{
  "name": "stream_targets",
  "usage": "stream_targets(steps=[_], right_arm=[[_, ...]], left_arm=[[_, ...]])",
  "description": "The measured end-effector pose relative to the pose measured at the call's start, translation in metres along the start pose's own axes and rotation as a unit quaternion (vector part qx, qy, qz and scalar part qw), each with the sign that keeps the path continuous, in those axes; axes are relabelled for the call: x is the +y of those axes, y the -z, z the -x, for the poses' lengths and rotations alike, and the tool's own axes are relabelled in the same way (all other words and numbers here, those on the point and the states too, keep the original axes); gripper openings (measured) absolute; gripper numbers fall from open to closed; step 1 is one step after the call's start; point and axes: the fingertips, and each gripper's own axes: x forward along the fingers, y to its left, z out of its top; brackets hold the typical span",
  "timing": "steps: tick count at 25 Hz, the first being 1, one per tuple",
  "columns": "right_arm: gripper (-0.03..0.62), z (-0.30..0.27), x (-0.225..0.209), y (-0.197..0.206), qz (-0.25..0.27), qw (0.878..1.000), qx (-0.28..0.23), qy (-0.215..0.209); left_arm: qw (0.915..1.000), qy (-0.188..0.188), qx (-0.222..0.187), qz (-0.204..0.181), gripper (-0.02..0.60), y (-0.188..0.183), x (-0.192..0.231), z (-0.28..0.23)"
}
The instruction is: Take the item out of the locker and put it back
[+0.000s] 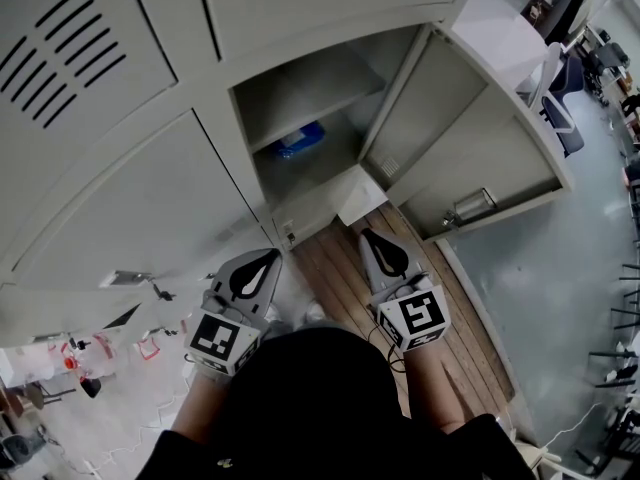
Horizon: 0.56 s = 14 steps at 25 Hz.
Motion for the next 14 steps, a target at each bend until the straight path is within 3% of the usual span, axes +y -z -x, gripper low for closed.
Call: stream_targets(steps=[14], right_arm=[[0.003, 0.0010, -0.0048, 0.0018, -0.008, 1.000, -0.003, 0.003]], left_arm=[[1.0000, -0.001, 0.004, 0.002, 0.006, 0.0001, -0.0002, -0.0039]])
